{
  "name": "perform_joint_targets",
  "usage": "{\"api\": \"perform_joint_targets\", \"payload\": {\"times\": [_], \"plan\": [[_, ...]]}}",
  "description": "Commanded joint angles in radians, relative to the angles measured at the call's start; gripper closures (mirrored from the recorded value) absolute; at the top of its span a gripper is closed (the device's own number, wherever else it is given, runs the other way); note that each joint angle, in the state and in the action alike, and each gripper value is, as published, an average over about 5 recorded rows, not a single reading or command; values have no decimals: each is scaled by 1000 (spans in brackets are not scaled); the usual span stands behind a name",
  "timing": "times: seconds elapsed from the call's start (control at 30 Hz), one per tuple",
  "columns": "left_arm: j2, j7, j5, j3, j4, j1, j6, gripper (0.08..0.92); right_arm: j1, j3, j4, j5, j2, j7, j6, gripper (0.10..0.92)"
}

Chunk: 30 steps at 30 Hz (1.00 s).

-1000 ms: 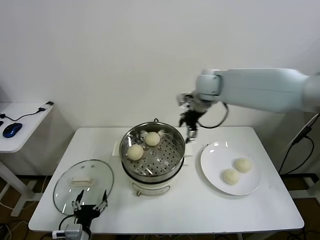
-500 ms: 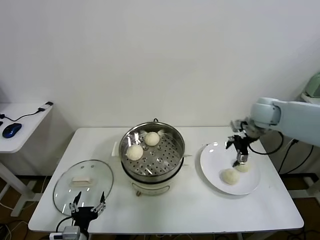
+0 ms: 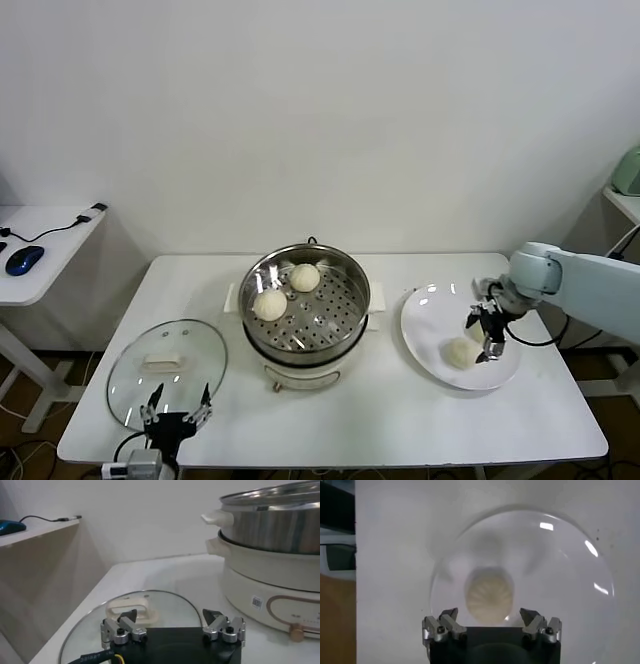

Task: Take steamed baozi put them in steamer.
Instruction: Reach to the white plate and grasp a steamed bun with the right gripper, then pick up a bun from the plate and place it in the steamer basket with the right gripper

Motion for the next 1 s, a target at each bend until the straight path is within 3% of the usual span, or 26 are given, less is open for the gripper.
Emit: {"api": "perform_joint_targets", "payload": {"times": [0.03, 0.37, 0.57, 0.77, 1.0], "plan": [[0, 1, 0, 1, 4, -4, 2, 177, -155, 128, -64, -31, 22, 23, -12, 203], [2, -1, 0, 2, 7, 1, 0, 177, -169, 147, -76, -45, 48, 34, -11, 211], [2, -3, 3, 1, 0, 7, 1, 177, -83, 102, -46, -41, 37, 11, -4, 345], [-3, -4, 8, 2, -14, 17, 1, 177, 230, -105, 26, 47, 37, -60, 41, 388], [-12, -4, 19, 14, -29, 24, -1, 177, 624, -257, 54, 136, 221, -153, 225, 389]]}}
